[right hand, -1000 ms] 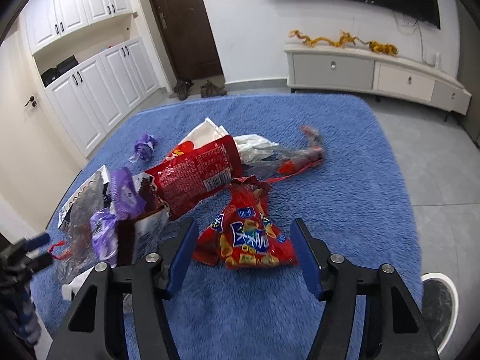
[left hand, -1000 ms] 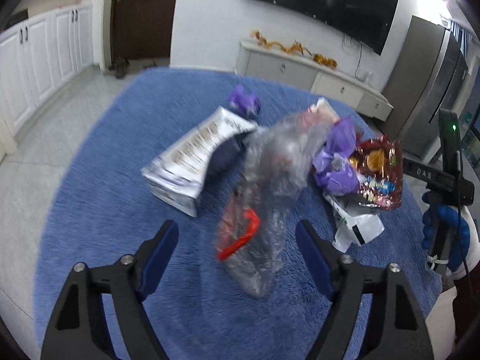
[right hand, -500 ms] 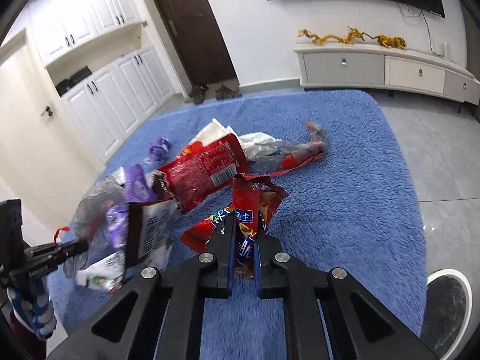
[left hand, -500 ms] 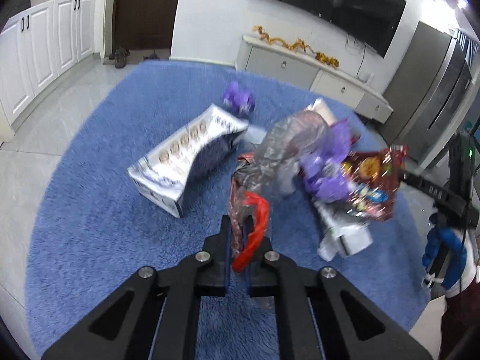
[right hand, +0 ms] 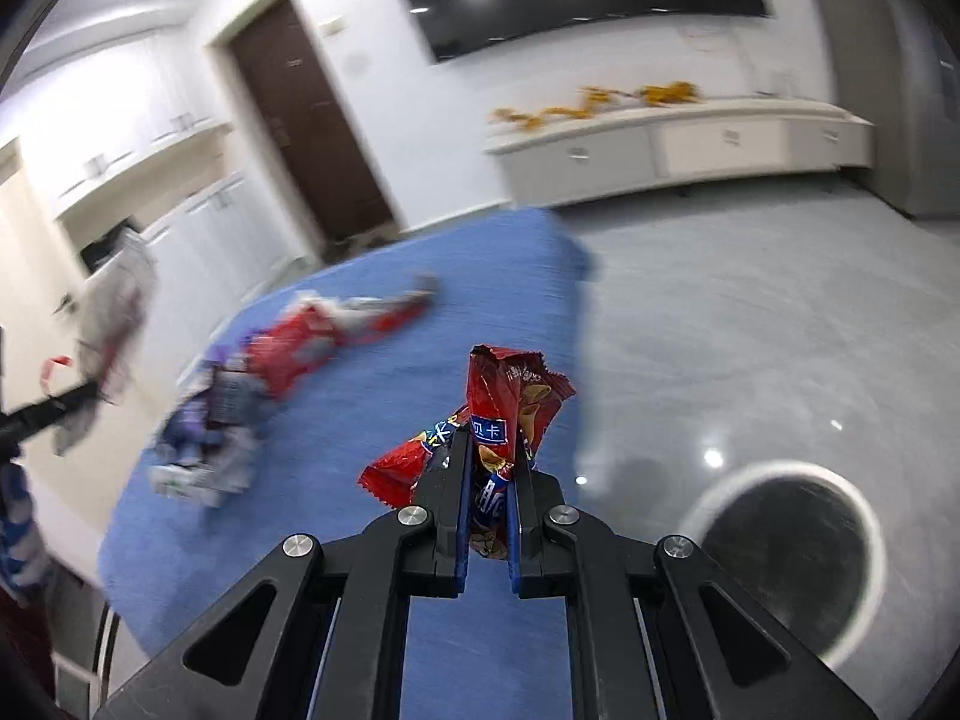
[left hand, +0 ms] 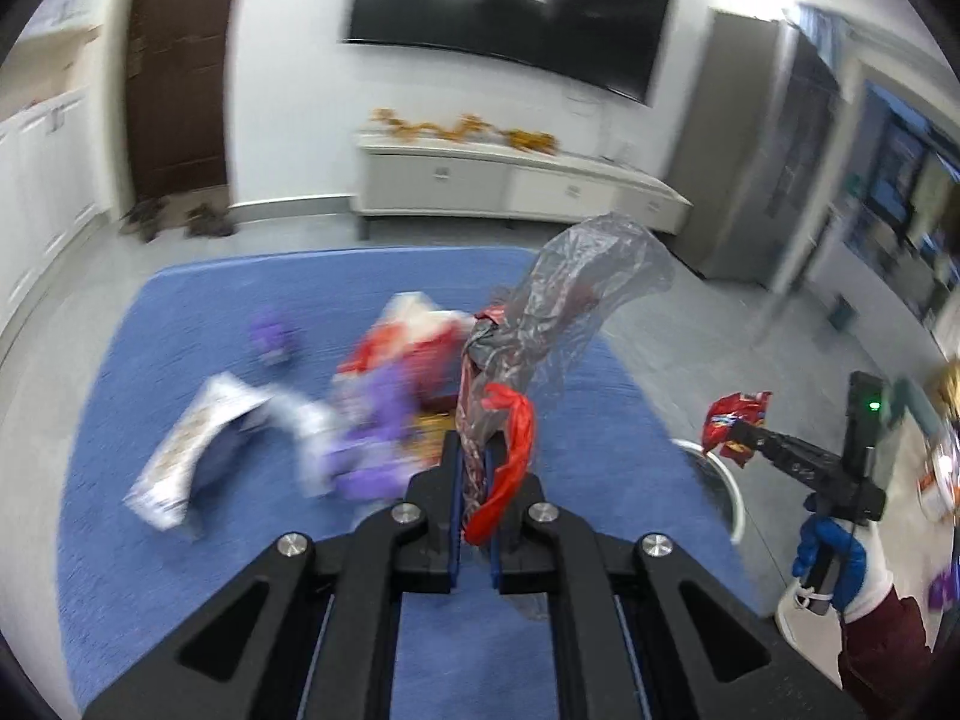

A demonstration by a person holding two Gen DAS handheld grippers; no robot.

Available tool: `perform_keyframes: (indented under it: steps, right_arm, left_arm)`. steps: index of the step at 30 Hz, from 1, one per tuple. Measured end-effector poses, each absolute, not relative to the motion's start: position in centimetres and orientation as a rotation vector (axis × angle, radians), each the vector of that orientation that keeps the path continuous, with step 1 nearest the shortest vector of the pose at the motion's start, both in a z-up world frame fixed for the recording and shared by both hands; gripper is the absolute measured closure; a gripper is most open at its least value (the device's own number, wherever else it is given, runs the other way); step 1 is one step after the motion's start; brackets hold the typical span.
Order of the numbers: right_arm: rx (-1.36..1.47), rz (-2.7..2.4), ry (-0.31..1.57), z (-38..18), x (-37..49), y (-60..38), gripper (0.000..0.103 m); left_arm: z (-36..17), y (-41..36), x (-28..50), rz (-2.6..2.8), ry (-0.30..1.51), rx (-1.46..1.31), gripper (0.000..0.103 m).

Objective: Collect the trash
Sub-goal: 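Carry the chip bag and bottle with both grippers over the white bin, then open both grippers to drop the chip bag and bottle into the bin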

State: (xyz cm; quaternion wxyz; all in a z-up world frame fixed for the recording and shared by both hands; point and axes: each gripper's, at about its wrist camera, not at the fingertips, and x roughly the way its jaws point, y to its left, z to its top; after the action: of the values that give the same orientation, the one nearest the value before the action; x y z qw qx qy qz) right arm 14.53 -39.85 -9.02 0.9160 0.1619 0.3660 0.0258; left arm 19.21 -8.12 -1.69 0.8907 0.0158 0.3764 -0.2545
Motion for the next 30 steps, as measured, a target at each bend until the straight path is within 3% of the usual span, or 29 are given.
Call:
perform_keyframes:
  steps: [13,22,23,24,26,27,28,30]
  right_arm:
    - [0.517,-0.277,0.877,-19.7,9.8,-55.3,0.090]
    - [0.558,-0.328,0.929,-24.7,9.6,-58.0,0.083]
    - [0.556,-0.335,0.933,-25.0,9.4,-58.0,0.079]
    - [0.557,-0.343,0.935,-25.2,9.2,-58.0,0.075]
    - [0.565,-0.360,0.934,-25.0,9.0,-58.2,0.060]
    - [0.570,-0.370,0.933,-25.0,8.6,-58.4,0.058]
    - [0.574,-0.376,0.932,-25.0,8.4,-58.6,0.058]
    - [0.576,-0.389,0.933,-24.8,8.1,-58.7,0.057]
  left_arm:
    - [-9.3,-34.2,19.8,-0.776,0.985,0.293,0.097]
    - [-16.5,-44.8,19.3,-0.815,1.112,0.392,0.095]
    - [-16.9,-45.6,19.4,-0.824,1.128,0.393,0.094]
    - [-17.3,-46.6,19.1,-0.830,1.139,0.396,0.092]
    - [-17.9,-47.4,19.1,-0.838,1.159,0.403,0.076]
    - [-18.0,-47.5,19.1,-0.846,1.164,0.397,0.059]
    - [-17.8,-47.5,19.2,-0.850,1.159,0.386,0.051]
    - [-17.4,-47.1,19.6,-0.867,1.154,0.360,0.051]
